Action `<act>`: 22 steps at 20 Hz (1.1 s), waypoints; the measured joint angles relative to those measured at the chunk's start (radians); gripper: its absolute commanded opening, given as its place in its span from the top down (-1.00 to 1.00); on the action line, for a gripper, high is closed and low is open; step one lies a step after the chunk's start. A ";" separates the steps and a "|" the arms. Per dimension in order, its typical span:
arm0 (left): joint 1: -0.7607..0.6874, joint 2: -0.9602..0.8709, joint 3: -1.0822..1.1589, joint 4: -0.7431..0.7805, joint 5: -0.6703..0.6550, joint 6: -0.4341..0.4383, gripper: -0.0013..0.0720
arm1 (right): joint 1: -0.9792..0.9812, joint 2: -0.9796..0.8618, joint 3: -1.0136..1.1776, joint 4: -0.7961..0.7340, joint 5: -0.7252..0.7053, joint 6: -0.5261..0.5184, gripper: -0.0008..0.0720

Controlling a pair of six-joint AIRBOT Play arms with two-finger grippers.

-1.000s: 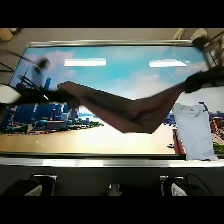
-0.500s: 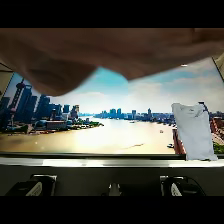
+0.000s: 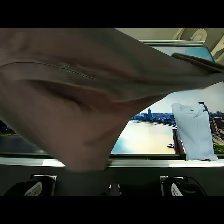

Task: Fold the shirts.

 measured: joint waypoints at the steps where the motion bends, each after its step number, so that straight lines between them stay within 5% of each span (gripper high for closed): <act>1: -0.005 -0.035 0.001 0.000 -0.002 0.000 0.90 | 0.000 -0.026 -0.010 0.016 0.047 0.002 0.93; 4: -0.049 -0.196 0.000 0.003 -0.030 -0.001 0.90 | 0.000 -0.114 -0.096 0.063 0.065 0.010 0.93; 7: -0.122 -0.382 0.002 0.002 -0.080 -0.001 0.90 | 0.000 -0.216 -0.238 0.103 -0.071 0.041 0.93; 11: -0.240 -0.638 0.001 0.036 -0.299 0.008 0.88 | 0.000 -0.397 -0.376 0.125 -0.224 0.076 0.92; 12: -0.268 -0.700 0.001 0.053 -0.375 0.000 0.57 | 0.000 -0.447 -0.393 0.129 -0.233 0.080 0.92; 14: -0.312 -0.805 0.001 0.075 -0.523 -0.046 -0.92 | 0.000 -0.531 -0.415 0.137 -0.225 0.087 0.92; 22: -0.309 -0.872 -0.077 0.126 -1.069 -0.148 -0.86 | 0.000 -0.639 -0.436 0.147 -0.177 0.023 0.92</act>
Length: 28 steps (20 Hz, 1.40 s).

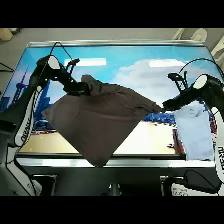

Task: Fold the shirts.

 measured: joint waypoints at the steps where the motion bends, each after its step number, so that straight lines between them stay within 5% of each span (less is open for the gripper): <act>1: 0.006 0.037 -0.053 0.003 -0.027 -0.005 -0.86 | 0.000 -0.002 0.000 -0.003 0.013 -0.011 0.92; 5: 0.016 0.287 -0.458 0.019 -0.008 -0.036 -0.86 | 0.000 -0.007 -0.001 -0.007 0.061 -0.054 0.92; 11: 0.026 0.699 -1.134 0.016 0.218 -0.186 -0.86 | 0.000 -0.008 -0.001 -0.005 0.056 -0.073 0.92; 17: -0.014 0.793 -1.403 -0.142 0.449 -0.240 -0.84 | 0.000 -0.008 -0.001 -0.002 0.045 -0.076 0.92; 19: -0.040 0.786 -1.427 -0.200 0.517 -0.256 -0.39 | 0.000 -0.008 -0.001 -0.002 0.042 -0.076 0.92; 22: -0.059 0.765 -1.444 -0.231 0.637 -0.287 0.89 | 0.000 -0.008 -0.001 0.000 0.029 -0.076 0.92; 28: 0.006 0.753 -1.336 -0.168 0.751 -0.273 0.90 | 0.000 -0.001 -0.051 0.056 0.029 -0.080 0.92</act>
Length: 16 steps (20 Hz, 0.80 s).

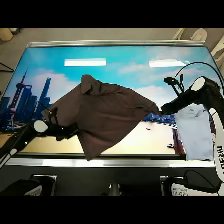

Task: Fold the shirts.

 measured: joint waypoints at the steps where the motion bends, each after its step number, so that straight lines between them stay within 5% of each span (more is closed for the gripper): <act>1: 0.041 -0.004 0.044 0.039 -0.002 0.003 0.90 | 0.000 0.013 -0.038 0.014 -0.001 -0.006 0.92; 9: 0.282 -0.225 0.436 0.129 -0.109 0.071 0.88 | 0.000 0.273 -0.512 0.308 -0.131 -0.082 0.93; 10: 0.284 -0.270 0.482 0.129 -0.149 0.084 0.56 | 0.000 0.300 -0.542 0.342 -0.151 -0.085 0.93; 11: 0.282 -0.307 0.517 0.128 -0.191 0.104 -0.37 | 0.000 0.319 -0.561 0.368 -0.171 -0.089 0.93; 12: 0.279 -0.338 0.546 0.123 -0.245 0.130 -0.84 | 0.000 0.333 -0.577 0.389 -0.192 -0.091 0.93; 16: 0.293 -0.355 0.597 0.222 -0.439 0.200 -0.80 | 0.000 0.360 -0.605 0.438 -0.237 -0.104 0.93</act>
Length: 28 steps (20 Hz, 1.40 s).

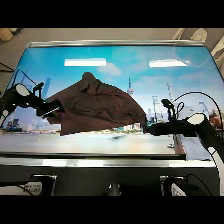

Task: Fold the shirts.

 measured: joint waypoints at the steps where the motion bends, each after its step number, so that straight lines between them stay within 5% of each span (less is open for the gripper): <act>1: 0.010 0.019 0.002 0.040 -0.043 0.009 -0.80 | 0.000 0.003 -0.003 0.006 -0.005 -0.007 0.93; 6: 0.041 0.141 -0.142 0.113 -0.164 0.060 -0.79 | 0.000 0.009 -0.010 0.006 -0.008 -0.054 0.92; 14: -0.018 0.181 -0.423 -0.071 0.076 0.093 -0.78 | 0.000 0.010 -0.010 -0.003 0.049 -0.071 0.92; 18: -0.042 0.174 -0.451 -0.105 0.166 0.094 -0.03 | 0.000 0.010 -0.010 -0.003 0.062 -0.072 0.92; 19: -0.046 0.173 -0.454 -0.106 0.188 0.093 -0.01 | 0.000 0.010 -0.010 -0.003 0.064 -0.072 0.92; 22: -0.051 0.169 -0.456 -0.108 0.252 0.085 0.89 | 0.000 0.010 -0.010 -0.003 0.072 -0.072 0.92; 28: -0.053 0.187 -0.417 -0.094 0.278 0.073 0.90 | 0.000 0.010 -0.001 -0.002 0.076 -0.089 0.93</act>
